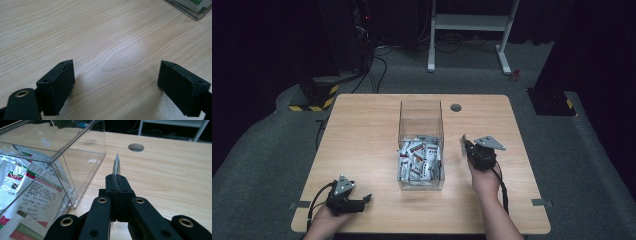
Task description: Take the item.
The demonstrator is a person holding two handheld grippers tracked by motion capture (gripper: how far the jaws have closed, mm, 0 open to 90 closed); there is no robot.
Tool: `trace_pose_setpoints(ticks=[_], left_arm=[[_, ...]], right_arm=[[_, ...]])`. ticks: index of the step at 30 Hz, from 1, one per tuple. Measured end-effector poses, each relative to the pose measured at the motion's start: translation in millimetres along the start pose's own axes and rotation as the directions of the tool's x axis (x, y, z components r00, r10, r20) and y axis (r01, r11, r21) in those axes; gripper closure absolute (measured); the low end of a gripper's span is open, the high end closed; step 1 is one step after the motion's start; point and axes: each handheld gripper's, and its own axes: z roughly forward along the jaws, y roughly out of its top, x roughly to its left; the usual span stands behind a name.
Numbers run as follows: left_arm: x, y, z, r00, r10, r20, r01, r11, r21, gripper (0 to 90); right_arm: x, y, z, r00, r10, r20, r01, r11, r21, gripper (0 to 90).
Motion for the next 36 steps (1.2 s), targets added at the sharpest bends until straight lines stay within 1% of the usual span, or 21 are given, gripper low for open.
trace_pose_setpoints(ticks=[1, 4, 8, 10, 13, 17, 19, 20, 22, 24, 25, 26, 27, 30, 32, 35, 36], left_arm=[[-0.2, -0.1, 0.1, 1.0000, -0.004, 0.002, 0.004, 1.0000, 0.000, 14.4], [-0.2, -0.1, 0.1, 1.0000, -0.003, 0.003, 0.003, 1.0000, -0.001, 14.4], [-0.3, 0.0, 0.2, 1.0000, -0.006, 0.004, 0.006, 1.0000, -0.001, 14.4], [-0.3, 0.0, 0.3, 1.0000, -0.006, 0.004, 0.006, 1.0000, -0.001, 14.4], [-0.5, 0.0, 0.4, 1.0000, -0.008, 0.005, 0.008, 1.0000, -0.001, 14.3], [-0.4, 0.2, 0.5, 1.0000, -0.006, 0.004, 0.006, 1.0000, -0.001, 14.3], [-0.4, 0.2, 0.5, 1.0000, -0.006, 0.004, 0.006, 1.0000, -0.001, 14.3], [-0.4, 0.2, 0.5, 1.0000, -0.006, 0.004, 0.006, 1.0000, -0.001, 14.3], [-0.4, 0.2, 0.5, 1.0000, -0.006, 0.004, 0.006, 1.0000, 0.000, 14.3], [-0.4, 0.2, 0.5, 1.0000, -0.006, 0.004, 0.006, 1.0000, -0.001, 14.3], [-0.4, 0.2, 0.5, 1.0000, -0.006, 0.004, 0.006, 1.0000, -0.001, 14.3], [-0.5, 0.2, 0.6, 1.0000, -0.006, 0.004, 0.006, 1.0000, -0.001, 14.3], [-0.5, 0.2, 0.5, 1.0000, -0.006, 0.004, 0.006, 1.0000, -0.001, 14.3], [-0.5, 0.2, 0.5, 1.0000, -0.006, 0.004, 0.006, 1.0000, -0.001, 14.3], [-0.5, 0.2, 0.5, 1.0000, -0.006, 0.003, 0.006, 1.0000, -0.001, 14.3], [-0.6, 0.2, 0.6, 1.0000, -0.007, 0.003, 0.007, 1.0000, -0.001, 14.3], [-0.6, 0.2, 0.6, 1.0000, -0.007, 0.003, 0.007, 1.0000, -0.001, 14.3]], right_arm=[[-0.8, -2.5, 3.2, 1.0000, 0.007, -0.002, -0.007, 1.000, 0.009, 90.0], [-1.6, -4.5, 4.9, 1.0000, 0.009, 0.002, -0.009, 1.000, 0.011, 90.0], [-4.9, -8.1, 7.1, 0.9998, 0.018, 0.011, -0.018, 0.999, 0.028, 90.0], [-9.3, -10.5, 9.2, 0.9996, 0.015, 0.025, -0.016, 0.999, 0.041, 89.7], [-12.4, -11.7, 9.4, 0.9993, 0.018, 0.032, -0.019, 0.999, 0.039, 89.5], [-18.2, -12.8, 10.3, 0.9979, -0.003, 0.064, 0.000, 0.999, 0.047, 88.8], [-19.3, -13.6, 10.6, 0.9973, -0.001, 0.073, -0.003, 0.999, 0.051, 88.4], [-21.6, -14.5, 11.2, 0.9967, -0.009, 0.080, 0.005, 0.999, 0.053, 88.1], [-28.1, -18.0, 12.5, 0.9944, -0.008, 0.105, 0.001, 0.998, 0.070, 88.0], [-32.5, -20.3, 13.8, 0.9935, -0.009, 0.114, 0.000, 0.996, 0.084, 87.4], [-32.5, -20.3, 13.8, 0.9935, -0.009, 0.114, 0.000, 0.996, 0.084, 87.4], [-36.2, -22.9, 14.2, 0.9925, -0.010, 0.122, -0.002, 0.995, 0.095, 86.9], [-36.2, -22.9, 14.2, 0.9925, -0.010, 0.122, -0.002, 0.995, 0.095, 86.9], [-42.7, -28.0, 15.8, 0.9901, -0.013, 0.140, -0.003, 0.993, 0.115, 85.2], [-44.0, -29.4, 16.2, 0.9896, -0.006, 0.144, -0.011, 0.993, 0.120, 84.8], [-50.0, -35.1, 18.3, 0.9877, -0.001, 0.157, -0.021, 0.990, 0.138, 83.6], [-51.2, -36.5, 18.9, 0.9873, -0.006, 0.159, -0.017, 0.990, 0.141, 83.2]])
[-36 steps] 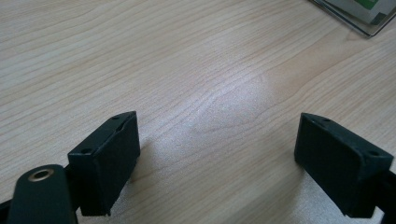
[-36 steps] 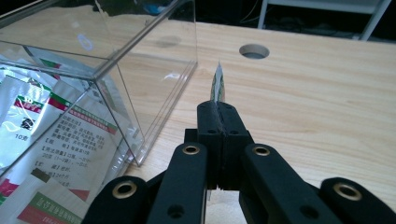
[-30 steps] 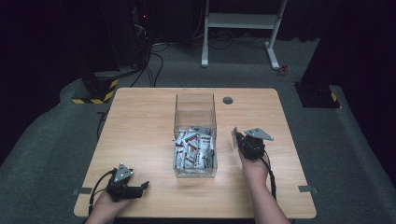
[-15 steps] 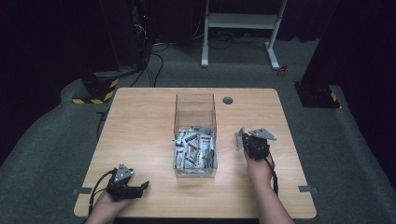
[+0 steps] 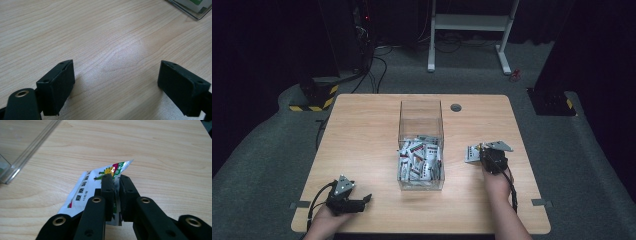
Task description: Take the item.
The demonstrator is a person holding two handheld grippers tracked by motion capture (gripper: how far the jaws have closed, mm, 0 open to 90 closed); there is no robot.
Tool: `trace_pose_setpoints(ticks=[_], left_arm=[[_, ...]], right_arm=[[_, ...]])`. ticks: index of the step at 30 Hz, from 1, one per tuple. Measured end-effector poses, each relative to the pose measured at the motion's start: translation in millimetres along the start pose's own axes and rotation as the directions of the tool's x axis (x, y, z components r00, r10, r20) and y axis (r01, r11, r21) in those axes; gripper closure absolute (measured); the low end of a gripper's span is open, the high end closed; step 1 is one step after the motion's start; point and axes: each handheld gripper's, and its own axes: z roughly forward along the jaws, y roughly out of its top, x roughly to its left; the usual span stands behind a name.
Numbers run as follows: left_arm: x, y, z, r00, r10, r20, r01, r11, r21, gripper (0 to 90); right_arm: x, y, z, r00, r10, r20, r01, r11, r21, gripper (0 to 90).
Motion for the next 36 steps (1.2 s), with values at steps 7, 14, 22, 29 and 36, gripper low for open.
trace_pose_setpoints(ticks=[7, 14, 22, 29, 36], left_arm=[[0.0, 0.0, 0.1, 1.0000, -0.001, -0.001, 0.001, 1.0000, 0.000, 14.3], [0.2, 0.2, 0.2, 1.0000, -0.001, -0.004, 0.001, 1.0000, 0.000, 14.5], [0.1, 0.2, 0.2, 1.0000, -0.002, -0.004, 0.002, 1.0000, 0.000, 14.5], [0.3, 0.3, 0.3, 1.0000, -0.001, -0.003, 0.001, 1.0000, 0.000, 14.5], [0.2, 0.4, 0.5, 1.0000, -0.002, -0.003, 0.002, 1.0000, -0.001, 14.5]], right_arm=[[-2.1, -6.3, 6.2, 1.0000, 0.007, 0.002, -0.008, 1.000, 0.022, 80.7], [-7.0, -8.2, 11.0, 0.9997, 0.023, -0.004, -0.023, 0.999, 0.031, 78.4], [-9.0, -8.2, 11.2, 0.9996, 0.030, -0.005, -0.029, 0.999, 0.042, 68.9], [-10.0, -6.1, 7.3, 0.9993, 0.034, -0.013, -0.033, 0.999, 0.034, 66.1], [-2.3, -2.2, -5.9, 0.9989, 0.022, -0.042, -0.022, 1.000, 0.000, 55.2]])
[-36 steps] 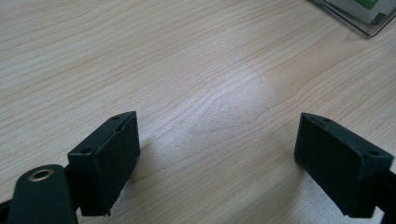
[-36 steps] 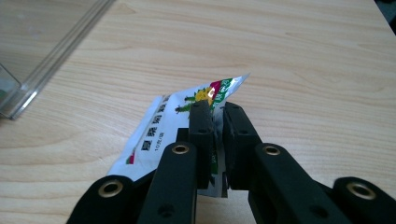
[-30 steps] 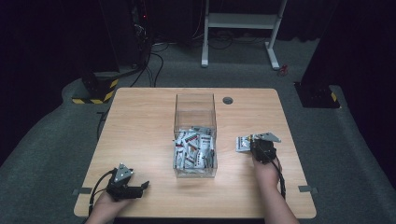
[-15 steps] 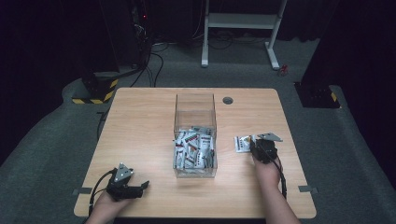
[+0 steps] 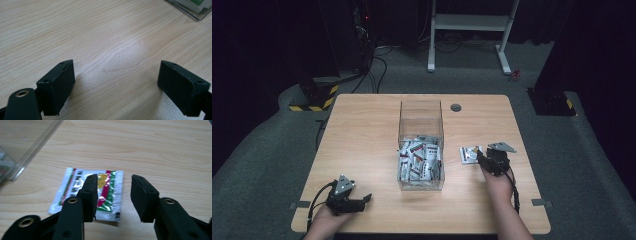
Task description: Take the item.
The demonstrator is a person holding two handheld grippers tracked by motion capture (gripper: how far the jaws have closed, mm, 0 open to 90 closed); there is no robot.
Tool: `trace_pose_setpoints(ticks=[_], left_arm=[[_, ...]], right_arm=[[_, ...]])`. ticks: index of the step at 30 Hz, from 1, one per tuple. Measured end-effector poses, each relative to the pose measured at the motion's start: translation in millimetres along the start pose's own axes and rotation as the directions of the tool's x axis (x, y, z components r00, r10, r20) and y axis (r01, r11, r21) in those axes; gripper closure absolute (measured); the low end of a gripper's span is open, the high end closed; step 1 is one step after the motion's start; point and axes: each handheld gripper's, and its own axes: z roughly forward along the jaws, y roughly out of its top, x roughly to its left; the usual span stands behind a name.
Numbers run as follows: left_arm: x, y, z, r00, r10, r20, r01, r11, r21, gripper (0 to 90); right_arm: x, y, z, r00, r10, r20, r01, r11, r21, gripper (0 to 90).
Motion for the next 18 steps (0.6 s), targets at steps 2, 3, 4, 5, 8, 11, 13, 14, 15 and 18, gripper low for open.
trace_pose_setpoints(ticks=[2, 3, 4, 5, 8, 11, 13, 14, 15, 18], left_arm=[[0.0, 0.0, 0.0, 1.0000, 0.000, 0.000, 0.000, 1.0000, 0.000, 14.5], [0.0, 0.1, 0.0, 1.0000, 0.000, 0.000, 0.000, 1.0000, 0.000, 14.5], [0.0, 0.1, 0.0, 1.0000, 0.000, 0.000, 0.000, 1.0000, 0.000, 14.5], [0.0, 0.1, 0.0, 1.0000, 0.000, 0.000, 0.000, 1.0000, 0.001, 14.5], [0.0, 0.1, 0.0, 1.0000, 0.000, -0.001, 0.000, 1.0000, 0.001, 14.5], [-0.1, 0.1, 0.0, 1.0000, 0.000, -0.001, 0.000, 1.0000, 0.001, 14.5], [-0.1, 0.1, 0.1, 1.0000, -0.001, -0.001, 0.001, 1.0000, 0.000, 14.5], [-0.1, 0.1, 0.0, 1.0000, -0.001, -0.001, 0.001, 1.0000, 0.001, 14.5], [-0.1, 0.1, 0.0, 1.0000, -0.001, -0.001, 0.001, 1.0000, 0.000, 14.5], [-0.1, 0.1, 0.1, 1.0000, -0.001, -0.001, 0.001, 1.0000, 0.000, 14.5]], right_arm=[[6.2, -0.4, -4.7, 0.9999, -0.003, -0.015, 0.003, 1.000, -0.008, 52.1], [9.3, -0.6, -7.2, 0.9997, -0.007, -0.025, 0.007, 1.000, -0.014, 50.4], [9.3, -0.6, -7.2, 0.9997, -0.007, -0.025, 0.007, 1.000, -0.014, 50.4], [15.1, -1.2, -11.9, 0.9988, -0.005, -0.049, 0.004, 1.000, -0.023, 47.6], [25.2, -3.4, -19.9, 0.9969, -0.001, -0.079, -0.002, 0.999, -0.038, 43.1], [33.5, -6.2, -25.1, 0.9963, -0.016, -0.085, 0.012, 0.999, -0.044, 39.8], [45.7, -12.9, -32.7, 0.9935, -0.034, -0.108, 0.029, 0.998, -0.051, 33.5], [48.5, -14.6, -34.2, 0.9925, -0.035, -0.117, 0.030, 0.998, -0.049, 31.7], [52.5, -17.4, -36.3, 0.9913, -0.034, -0.127, 0.028, 0.999, -0.045, 29.9], [63.8, -27.7, -41.6, 0.9881, -0.054, -0.144, 0.050, 0.998, -0.033, 25.0]])
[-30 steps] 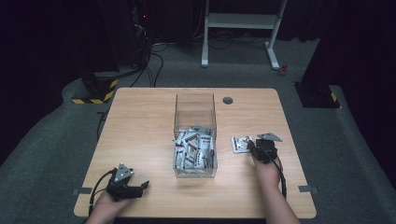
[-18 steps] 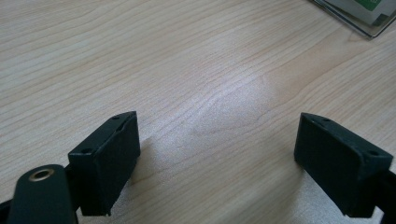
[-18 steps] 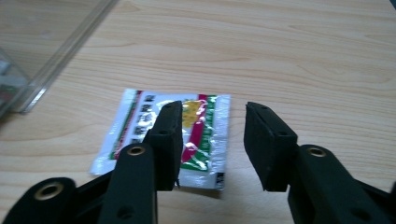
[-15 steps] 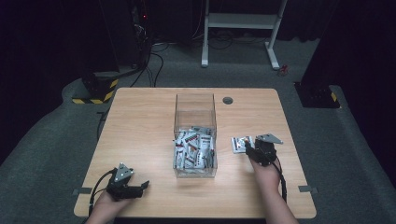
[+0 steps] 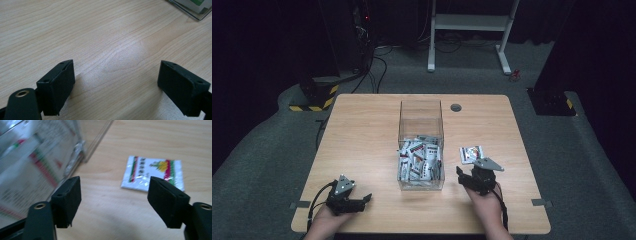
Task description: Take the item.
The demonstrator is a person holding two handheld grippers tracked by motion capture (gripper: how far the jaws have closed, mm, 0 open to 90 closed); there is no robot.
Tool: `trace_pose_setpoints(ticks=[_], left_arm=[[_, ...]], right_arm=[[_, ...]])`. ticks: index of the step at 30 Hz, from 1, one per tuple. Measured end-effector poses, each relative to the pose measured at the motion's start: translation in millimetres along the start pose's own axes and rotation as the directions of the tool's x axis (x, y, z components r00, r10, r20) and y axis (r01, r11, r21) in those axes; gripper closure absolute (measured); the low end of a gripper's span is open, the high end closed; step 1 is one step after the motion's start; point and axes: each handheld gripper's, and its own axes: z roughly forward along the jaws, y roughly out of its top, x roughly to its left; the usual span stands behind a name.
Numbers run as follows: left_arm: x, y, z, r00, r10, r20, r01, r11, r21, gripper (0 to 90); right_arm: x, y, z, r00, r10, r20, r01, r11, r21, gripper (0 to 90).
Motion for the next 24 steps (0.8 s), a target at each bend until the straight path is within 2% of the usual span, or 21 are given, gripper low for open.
trace_pose_setpoints(ticks=[3, 5, 6, 9, 12, 13, 19, 22, 24], left_arm=[[0.0, 0.1, 0.0, 1.0000, 0.000, 0.000, 0.000, 1.0000, 0.000, 14.5], [0.0, 0.1, 0.0, 1.0000, 0.000, 0.000, 0.000, 1.0000, 0.001, 14.5], [0.0, 0.1, 0.0, 1.0000, 0.000, 0.000, 0.000, 1.0000, 0.001, 14.5], [0.0, 0.1, 0.1, 1.0000, 0.000, 0.000, 0.000, 1.0000, 0.000, 14.5], [0.0, 0.2, 0.2, 1.0000, 0.001, 0.000, -0.001, 1.0000, 0.001, 14.4], [0.1, 0.3, 0.1, 1.0000, 0.001, 0.002, -0.001, 1.0000, 0.002, 14.4], [-0.1, 0.2, 0.2, 1.0000, 0.000, 0.001, 0.000, 1.0000, 0.002, 14.4], [-0.1, 0.2, 0.2, 1.0000, 0.000, 0.001, 0.000, 1.0000, 0.002, 14.4], [-0.2, 0.2, 0.2, 1.0000, -0.001, 0.000, 0.001, 1.0000, 0.002, 14.4]], right_arm=[[10.9, -11.6, -2.2, 1.0000, 0.003, -0.004, -0.003, 1.000, 0.020, 22.8], [18.9, -18.8, -1.1, 0.9998, -0.010, 0.017, 0.009, 0.998, 0.062, 21.5], [21.2, -22.6, -0.3, 0.9996, -0.027, 0.012, 0.026, 0.997, 0.079, 20.8], [26.3, -31.2, 3.2, 0.9995, -0.033, 0.000, 0.032, 0.989, 0.141, 17.2], [31.4, -32.7, 3.9, 0.9978, -0.055, 0.037, 0.050, 0.989, 0.140, 15.1], [31.8, -32.5, 5.9, 0.9980, -0.059, 0.024, 0.054, 0.985, 0.164, 13.0], [33.3, -32.2, 6.7, 0.9985, -0.051, 0.021, 0.047, 0.985, 0.166, 13.2], [36.9, -31.6, 7.9, 0.9982, -0.036, 0.049, 0.027, 0.986, 0.165, 13.3], [37.5, -31.6, 8.2, 0.9982, -0.039, 0.046, 0.031, 0.986, 0.164, 13.4]])
